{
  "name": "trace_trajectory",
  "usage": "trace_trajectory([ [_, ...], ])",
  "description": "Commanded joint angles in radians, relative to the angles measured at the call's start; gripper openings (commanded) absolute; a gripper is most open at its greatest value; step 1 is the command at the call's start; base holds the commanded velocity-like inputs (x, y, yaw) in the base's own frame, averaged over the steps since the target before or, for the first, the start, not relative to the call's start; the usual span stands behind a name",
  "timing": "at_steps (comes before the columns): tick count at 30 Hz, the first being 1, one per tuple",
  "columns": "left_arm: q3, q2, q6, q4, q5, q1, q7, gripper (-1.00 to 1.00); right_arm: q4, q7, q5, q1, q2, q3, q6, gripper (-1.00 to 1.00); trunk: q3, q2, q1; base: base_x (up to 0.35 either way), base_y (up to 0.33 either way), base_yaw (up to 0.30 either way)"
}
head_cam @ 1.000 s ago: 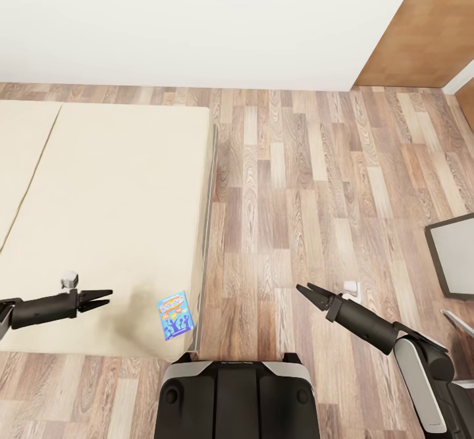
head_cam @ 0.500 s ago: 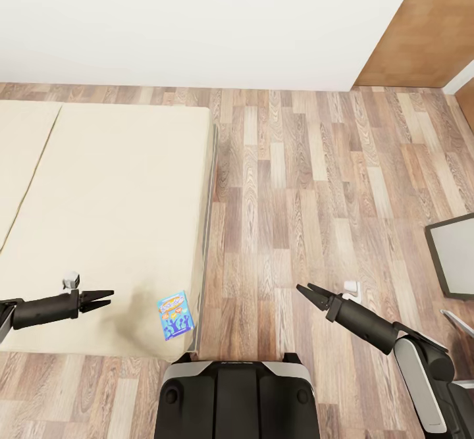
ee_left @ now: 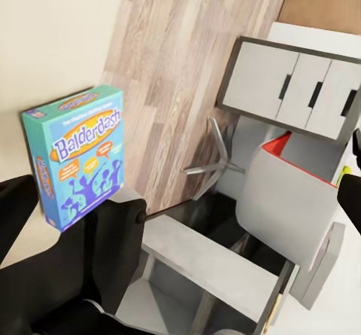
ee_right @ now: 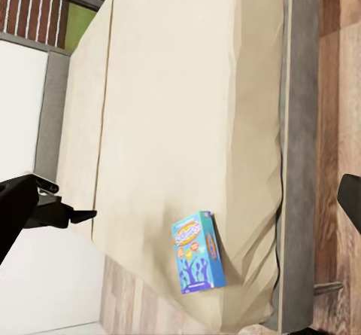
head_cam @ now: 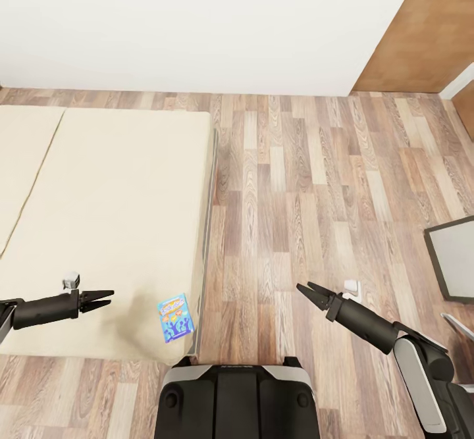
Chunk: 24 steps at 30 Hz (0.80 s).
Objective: Put all the toys in the child's room - the three board games (two on the bed and one on the table), the two jigsaw puzzles on the table, and the tennis ball on the table - inside the toy box on the table in the child's room.
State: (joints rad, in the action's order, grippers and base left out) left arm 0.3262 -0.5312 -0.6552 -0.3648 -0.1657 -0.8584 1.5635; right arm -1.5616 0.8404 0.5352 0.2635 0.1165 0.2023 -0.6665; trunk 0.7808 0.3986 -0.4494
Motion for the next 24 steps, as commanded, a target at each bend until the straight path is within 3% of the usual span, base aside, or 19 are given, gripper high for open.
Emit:
trace_trajectory([
  [1,0.006,0.001,-0.01,0.0,-0.011,-0.001,0.007,1.0,0.0,0.001,0.005,0.0,0.0,0.001,-0.006,1.0,-0.001,0.001,-0.001,0.0,0.0,0.0],
  [24,0.007,-0.002,0.007,0.0,-0.014,-0.001,0.007,1.0,0.0,0.001,0.0,0.0,0.0,-0.002,-0.002,1.0,-0.039,0.001,-0.001,0.0,0.0,0.0],
])
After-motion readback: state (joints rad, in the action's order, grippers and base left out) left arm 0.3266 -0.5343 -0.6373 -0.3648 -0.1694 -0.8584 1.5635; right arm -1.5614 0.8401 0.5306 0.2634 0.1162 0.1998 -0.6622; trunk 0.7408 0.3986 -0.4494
